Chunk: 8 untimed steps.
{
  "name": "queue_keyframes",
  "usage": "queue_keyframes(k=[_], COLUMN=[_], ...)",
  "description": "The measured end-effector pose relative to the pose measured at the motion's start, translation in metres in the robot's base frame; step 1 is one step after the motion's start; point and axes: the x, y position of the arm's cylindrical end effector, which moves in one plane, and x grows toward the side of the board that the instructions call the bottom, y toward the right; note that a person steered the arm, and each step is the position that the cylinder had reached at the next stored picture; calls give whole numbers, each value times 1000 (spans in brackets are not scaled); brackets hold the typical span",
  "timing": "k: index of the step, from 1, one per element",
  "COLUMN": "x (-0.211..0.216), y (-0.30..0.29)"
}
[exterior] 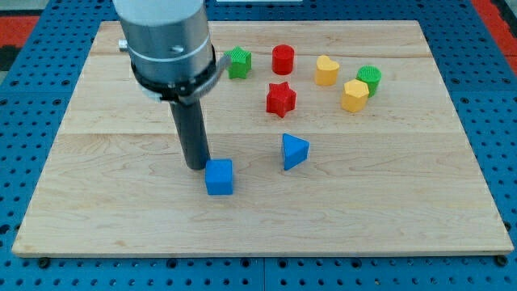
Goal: Place the blue triangle below the red star
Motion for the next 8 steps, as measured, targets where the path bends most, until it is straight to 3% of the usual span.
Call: queue_keyframes(k=[2, 4, 7, 8], x=[37, 39, 18, 0], y=[50, 44, 149, 159])
